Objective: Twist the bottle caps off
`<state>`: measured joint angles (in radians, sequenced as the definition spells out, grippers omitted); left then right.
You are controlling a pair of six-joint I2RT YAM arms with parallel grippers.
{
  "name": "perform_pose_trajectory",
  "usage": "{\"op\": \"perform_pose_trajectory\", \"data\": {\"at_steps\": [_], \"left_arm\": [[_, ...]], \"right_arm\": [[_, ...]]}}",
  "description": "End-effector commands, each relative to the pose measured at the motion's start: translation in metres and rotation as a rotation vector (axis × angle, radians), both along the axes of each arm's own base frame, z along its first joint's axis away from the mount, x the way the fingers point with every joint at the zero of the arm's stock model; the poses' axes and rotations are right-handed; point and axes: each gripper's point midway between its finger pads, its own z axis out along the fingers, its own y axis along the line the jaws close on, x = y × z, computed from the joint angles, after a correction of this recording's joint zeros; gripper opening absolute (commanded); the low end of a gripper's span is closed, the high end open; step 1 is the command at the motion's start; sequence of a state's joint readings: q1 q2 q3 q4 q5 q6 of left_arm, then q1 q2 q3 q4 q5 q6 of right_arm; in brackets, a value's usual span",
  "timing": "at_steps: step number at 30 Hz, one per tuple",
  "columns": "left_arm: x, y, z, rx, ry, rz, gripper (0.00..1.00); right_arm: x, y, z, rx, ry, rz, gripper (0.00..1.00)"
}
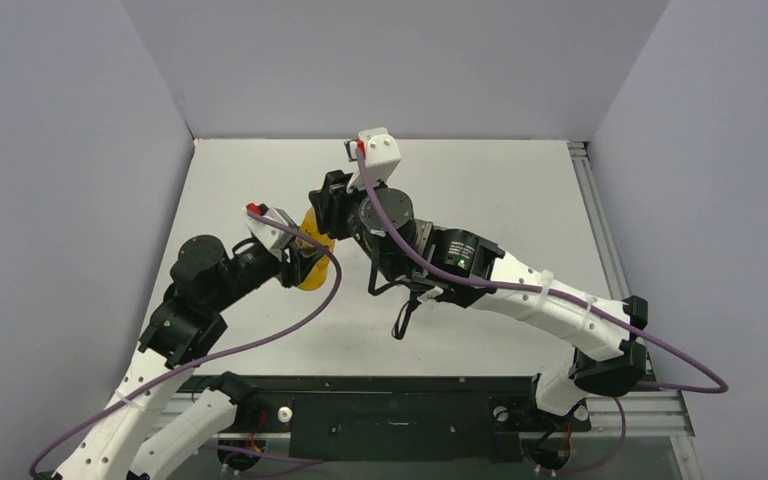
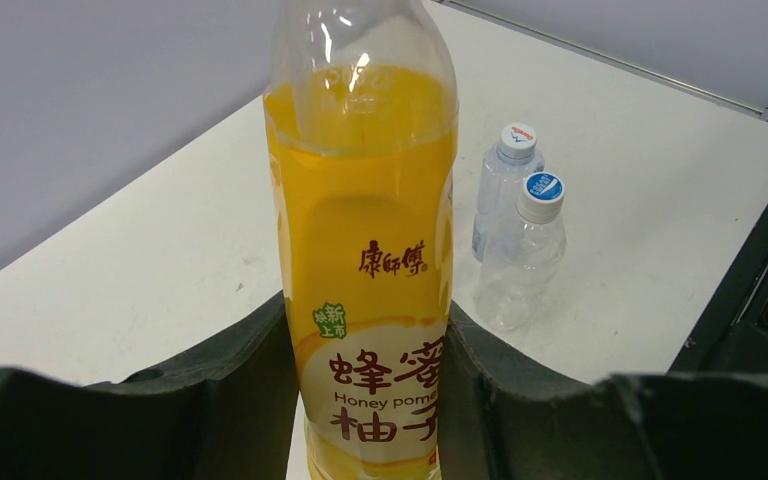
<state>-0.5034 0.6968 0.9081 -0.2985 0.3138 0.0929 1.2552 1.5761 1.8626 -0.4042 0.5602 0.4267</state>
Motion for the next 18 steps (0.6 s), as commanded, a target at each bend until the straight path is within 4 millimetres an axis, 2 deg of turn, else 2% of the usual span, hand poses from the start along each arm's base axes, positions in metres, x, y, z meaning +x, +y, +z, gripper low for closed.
{"op": "perform_pose_trajectory", "data": {"at_steps": [1,2,3,4,5,6,7,9,15,18], "left_arm": [[-0.008,-0.007,0.025,-0.057,-0.057,-0.049,0.0],[-0.014,-0.011,0.028,-0.066,-0.06,-0.088,0.0],[-0.021,-0.015,0.03,-0.071,-0.06,-0.13,0.0],[-0.025,-0.017,0.034,-0.09,-0.059,-0.146,0.0],[-0.032,-0.02,0.036,-0.101,-0.057,-0.184,0.0],[-0.036,-0.022,0.041,-0.119,-0.056,-0.204,0.01],[-0.045,-0.027,0.043,-0.122,-0.057,-0.262,0.01],[-0.062,-0.033,0.049,-0.142,-0.037,-0.352,0.01],[-0.106,-0.047,0.067,-0.231,0.073,-0.585,0.01],[-0.124,-0.051,0.074,-0.259,0.123,-0.689,0.0]], "right_arm": [[-0.005,-0.014,0.019,0.047,-0.029,0.027,0.0],[-0.007,-0.015,0.027,0.069,-0.039,0.064,0.0],[-0.008,-0.015,0.022,0.058,-0.043,0.089,0.0],[-0.014,-0.017,0.035,0.102,-0.063,0.15,0.0],[-0.017,-0.016,0.027,0.089,-0.067,0.189,0.0],[-0.027,-0.018,0.044,0.138,-0.096,0.269,0.0],[-0.032,-0.017,0.037,0.129,-0.101,0.311,0.0],[-0.059,-0.02,0.053,0.166,-0.148,0.477,0.0],[-0.099,-0.025,0.065,0.174,-0.21,0.692,0.0],[-0.114,-0.025,0.064,0.185,-0.232,0.766,0.0]]}}
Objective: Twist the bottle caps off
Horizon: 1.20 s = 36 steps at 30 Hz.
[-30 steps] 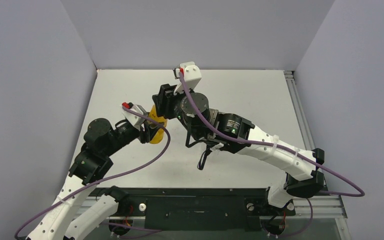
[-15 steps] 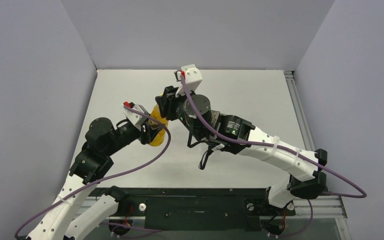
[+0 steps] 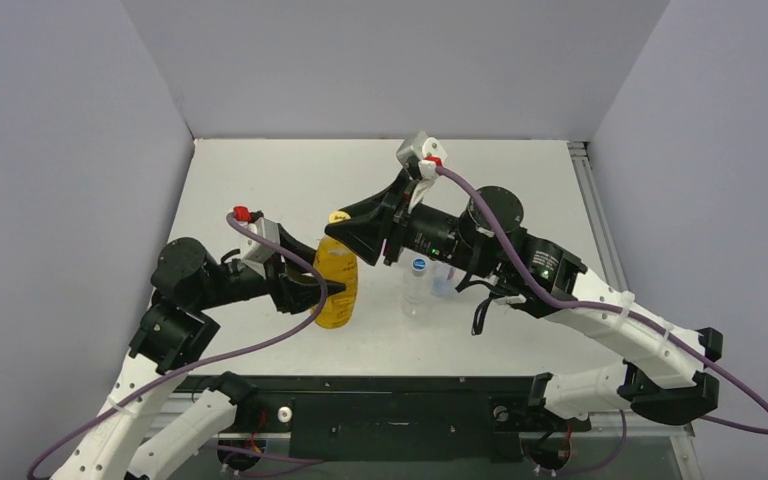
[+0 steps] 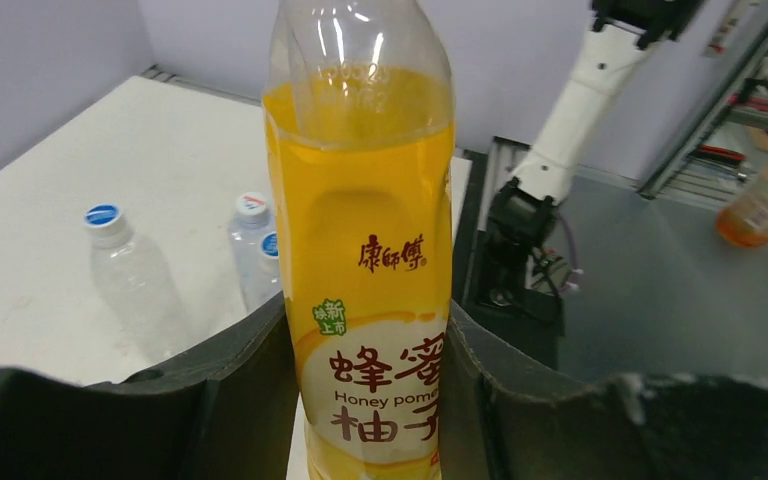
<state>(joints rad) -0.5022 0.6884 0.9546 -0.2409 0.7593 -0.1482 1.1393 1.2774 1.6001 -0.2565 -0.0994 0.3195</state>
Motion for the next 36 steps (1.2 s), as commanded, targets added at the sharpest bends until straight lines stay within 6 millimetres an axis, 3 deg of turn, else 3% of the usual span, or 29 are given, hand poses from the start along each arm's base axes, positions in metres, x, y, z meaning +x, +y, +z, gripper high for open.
{"op": "perform_pose_trajectory", "data": {"at_steps": [1,6,8,12,16,18,24,28,36], "left_arm": [[-0.054,-0.009,0.04,-0.097,0.02,-0.297,0.0],[-0.072,-0.01,0.04,-0.089,0.079,-0.421,0.0],[-0.07,-0.011,0.038,-0.086,0.078,-0.416,0.0],[-0.032,-0.011,0.03,-0.063,0.031,-0.197,0.0],[0.014,0.002,0.014,0.021,-0.045,0.059,0.0],[0.031,0.009,0.01,0.058,-0.089,0.153,0.0],[0.064,0.032,-0.004,0.177,-0.206,0.347,0.0],[0.071,0.04,-0.009,0.225,-0.234,0.404,0.0],[0.067,0.043,-0.014,0.254,-0.251,0.4,0.0]], "right_arm": [[-0.048,0.001,0.028,0.1,-0.094,0.251,0.0],[-0.056,0.001,0.025,0.092,-0.109,0.295,0.01],[-0.054,0.0,0.024,0.079,-0.106,0.283,0.09],[-0.03,-0.007,0.023,0.048,-0.073,0.134,0.44],[0.02,-0.023,0.016,-0.015,-0.012,-0.221,0.63],[0.034,-0.035,0.019,-0.037,0.006,-0.351,0.66],[0.048,-0.015,-0.003,-0.118,0.044,-0.536,0.63],[0.057,-0.006,-0.006,-0.133,0.056,-0.61,0.59],[0.059,0.009,-0.001,-0.083,0.07,-0.59,0.52]]}}
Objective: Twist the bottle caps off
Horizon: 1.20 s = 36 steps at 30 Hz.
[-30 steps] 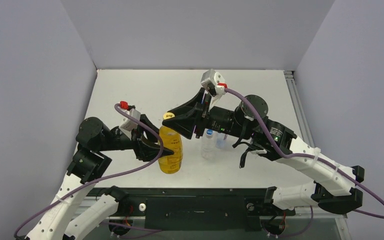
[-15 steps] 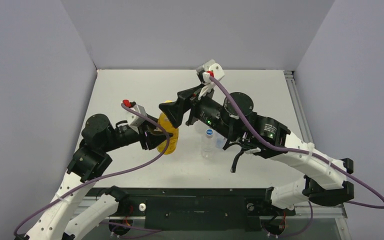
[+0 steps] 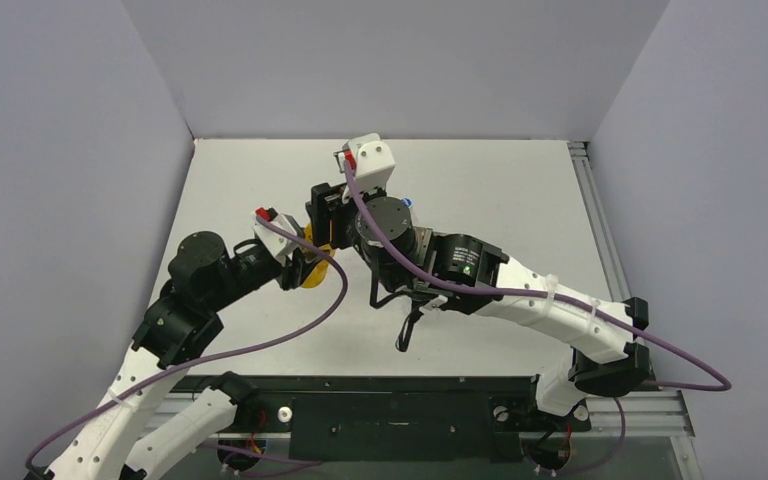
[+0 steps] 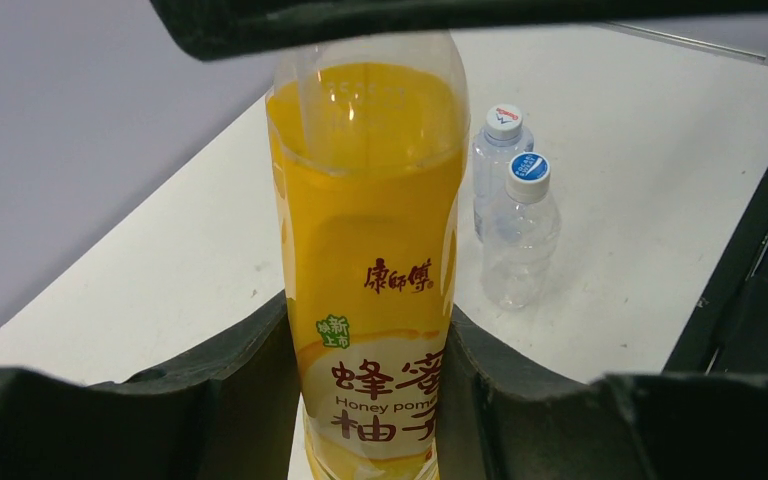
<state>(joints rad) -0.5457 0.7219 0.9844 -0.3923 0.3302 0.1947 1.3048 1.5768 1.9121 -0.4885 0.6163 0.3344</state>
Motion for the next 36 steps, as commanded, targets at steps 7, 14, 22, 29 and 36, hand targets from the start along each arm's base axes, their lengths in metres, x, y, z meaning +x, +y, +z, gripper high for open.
{"op": "perform_pose_trajectory", "data": {"at_steps": [7,14,22,29,36], "left_arm": [[-0.002,0.006,0.012,0.002,-0.069,0.018,0.0],[-0.004,0.003,0.01,-0.019,-0.056,0.002,0.0],[-0.054,-0.027,0.03,-0.145,0.024,-0.277,0.0],[-0.106,-0.041,0.04,-0.193,0.167,-0.549,0.0],[-0.14,-0.047,0.061,-0.277,0.274,-0.748,0.0]], "right_arm": [[0.004,-0.006,0.028,0.129,-0.003,-0.026,0.39],[0.001,-0.006,0.024,0.145,0.0,0.012,0.15],[-0.026,-0.006,0.035,0.169,-0.067,0.27,0.0],[-0.058,-0.024,0.05,0.217,-0.138,0.464,0.0],[-0.097,-0.038,0.048,0.243,-0.183,0.67,0.0]]}}
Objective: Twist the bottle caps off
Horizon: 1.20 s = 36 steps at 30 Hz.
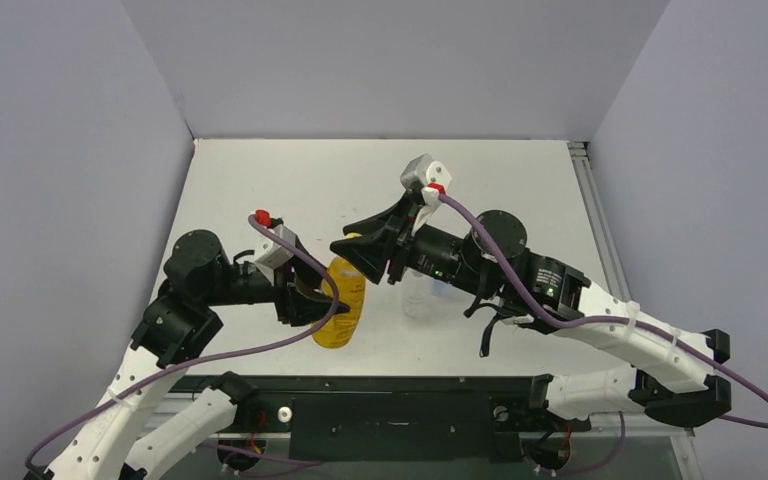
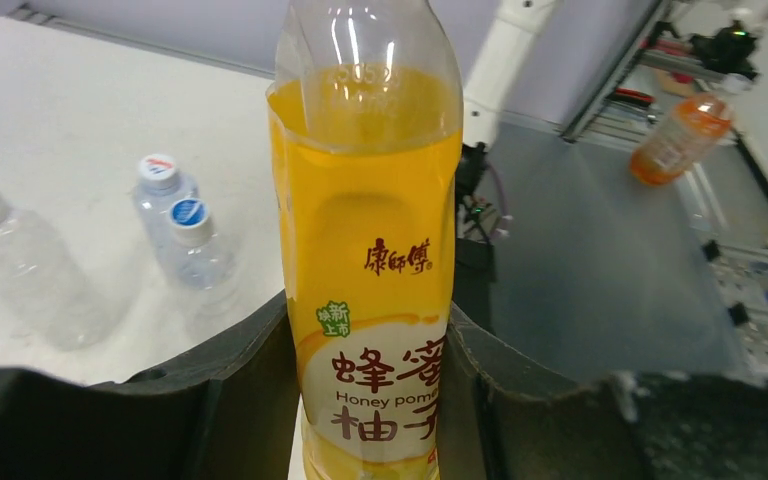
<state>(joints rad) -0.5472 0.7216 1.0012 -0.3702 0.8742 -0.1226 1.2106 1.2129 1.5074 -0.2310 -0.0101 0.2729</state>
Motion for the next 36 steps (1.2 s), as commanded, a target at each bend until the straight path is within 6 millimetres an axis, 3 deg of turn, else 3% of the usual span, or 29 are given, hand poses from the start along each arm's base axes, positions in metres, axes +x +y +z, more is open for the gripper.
{"op": "perform_pose_trajectory", "data": {"at_steps": [1,6,9,11,13,17,21,25,31,36], "left_arm": [[-0.046,-0.002,0.045,-0.119,0.024,-0.237,0.0],[-0.05,-0.004,0.046,-0.125,0.045,-0.287,0.0],[-0.044,-0.005,0.045,-0.128,0.036,-0.259,0.0],[-0.034,-0.006,0.043,-0.126,0.018,-0.203,0.0],[-0.02,-0.006,0.04,-0.115,-0.015,-0.123,0.0],[0.021,0.0,0.023,-0.041,-0.095,0.097,0.0],[0.06,0.016,0.009,0.02,-0.19,0.308,0.0],[0.08,0.029,0.004,0.049,-0.268,0.431,0.0],[0.084,0.037,0.0,0.073,-0.313,0.472,0.0],[0.083,0.039,-0.001,0.071,-0.322,0.482,0.0]], "right_arm": [[-0.026,-0.012,0.028,0.104,-0.092,0.143,0.0],[-0.038,-0.015,0.028,0.101,-0.113,0.205,0.0],[-0.033,-0.015,0.028,0.095,-0.111,0.181,0.08],[-0.023,-0.017,0.028,0.094,-0.096,0.122,0.23],[-0.011,-0.019,0.028,0.09,-0.076,0.052,0.51],[0.016,-0.021,0.027,0.051,-0.038,-0.147,0.7],[0.04,-0.027,0.028,0.017,-0.002,-0.396,0.75],[0.051,-0.009,0.018,-0.023,0.024,-0.512,0.75],[0.059,0.004,0.015,-0.054,0.036,-0.582,0.63],[0.06,0.005,0.018,-0.033,0.044,-0.592,0.55]]}}
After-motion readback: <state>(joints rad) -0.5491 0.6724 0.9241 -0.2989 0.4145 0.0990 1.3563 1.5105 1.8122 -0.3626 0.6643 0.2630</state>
